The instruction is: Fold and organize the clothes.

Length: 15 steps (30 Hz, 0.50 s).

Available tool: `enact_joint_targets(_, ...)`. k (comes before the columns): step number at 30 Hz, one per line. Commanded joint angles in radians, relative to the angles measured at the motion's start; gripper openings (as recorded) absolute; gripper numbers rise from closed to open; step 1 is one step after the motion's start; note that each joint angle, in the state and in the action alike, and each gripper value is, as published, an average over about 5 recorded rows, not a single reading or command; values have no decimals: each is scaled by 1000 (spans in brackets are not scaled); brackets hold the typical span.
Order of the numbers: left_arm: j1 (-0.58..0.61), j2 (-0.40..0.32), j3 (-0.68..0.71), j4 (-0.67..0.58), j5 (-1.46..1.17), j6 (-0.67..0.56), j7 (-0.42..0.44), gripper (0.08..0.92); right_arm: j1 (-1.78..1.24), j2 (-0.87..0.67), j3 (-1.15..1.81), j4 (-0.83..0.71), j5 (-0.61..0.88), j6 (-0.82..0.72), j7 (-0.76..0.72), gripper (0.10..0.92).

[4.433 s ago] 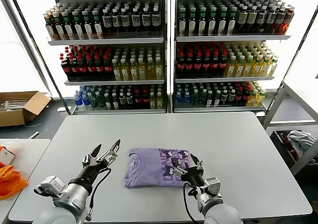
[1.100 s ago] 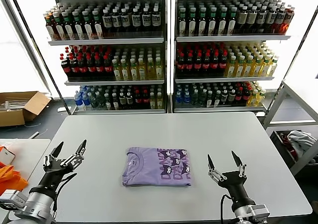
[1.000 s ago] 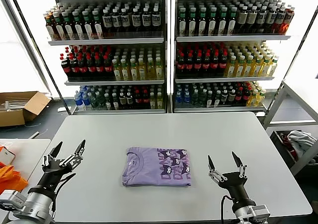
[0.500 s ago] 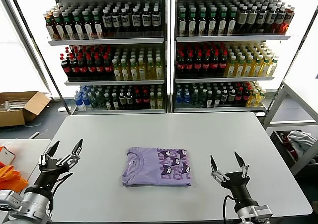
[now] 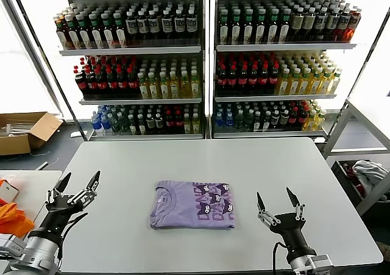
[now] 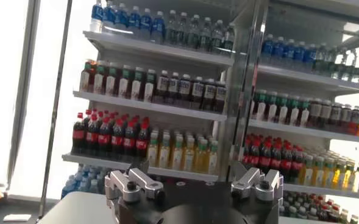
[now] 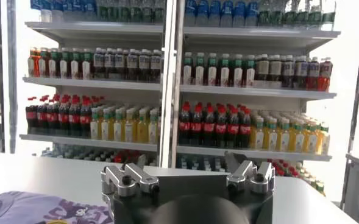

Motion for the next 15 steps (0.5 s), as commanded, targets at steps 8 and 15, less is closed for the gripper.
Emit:
enact_joint_targets(8,6,-52,-78,48,131,-107,156,822,-71,16,70,2,-4,71,-58,823)
enact_joint_targets(15,15,-42,-104,50,124,-114,173,823,-112,41,101,30,-31,100,-124,823)
